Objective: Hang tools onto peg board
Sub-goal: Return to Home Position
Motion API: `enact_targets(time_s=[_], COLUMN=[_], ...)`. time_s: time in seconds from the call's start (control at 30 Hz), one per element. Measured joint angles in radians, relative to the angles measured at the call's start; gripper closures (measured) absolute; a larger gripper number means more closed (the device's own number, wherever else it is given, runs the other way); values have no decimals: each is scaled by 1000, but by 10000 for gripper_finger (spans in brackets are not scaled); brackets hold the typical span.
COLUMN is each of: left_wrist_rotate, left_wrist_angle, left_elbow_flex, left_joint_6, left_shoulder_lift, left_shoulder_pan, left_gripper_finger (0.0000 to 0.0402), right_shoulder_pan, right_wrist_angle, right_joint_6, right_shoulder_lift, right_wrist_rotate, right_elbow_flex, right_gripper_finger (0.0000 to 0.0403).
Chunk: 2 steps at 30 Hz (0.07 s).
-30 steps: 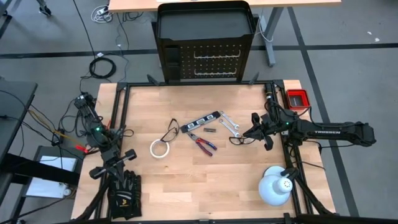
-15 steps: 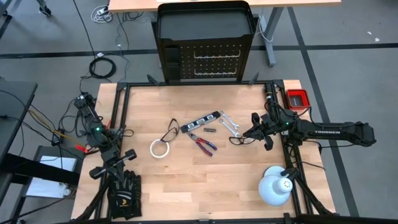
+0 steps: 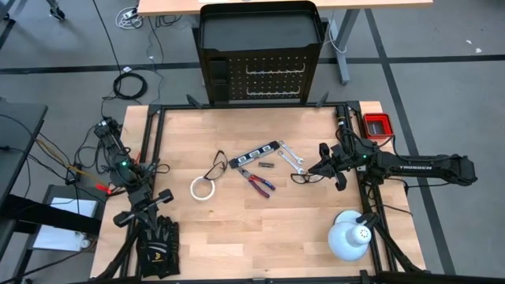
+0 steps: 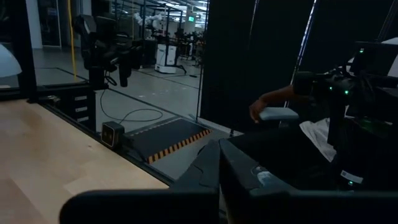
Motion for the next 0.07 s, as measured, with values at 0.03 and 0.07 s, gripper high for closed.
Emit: enact_targets(time_s=[0.03, 0.07], left_wrist_rotate=[0, 0], left_wrist_angle=[0, 0], left_elbow_flex=[0, 0], left_joint_6=[0, 0], left_shoulder_lift=[0, 0], left_shoulder_pan=[0, 0], left_gripper_finger=[396, 396], right_shoulder_pan=[0, 0], right_wrist_angle=[0, 0], right_joint_6=[0, 0], right_shoulder_lift=[0, 0], right_wrist_rotate=[0, 0], right_elbow_flex=[0, 0], right_gripper_finger=[376, 376])
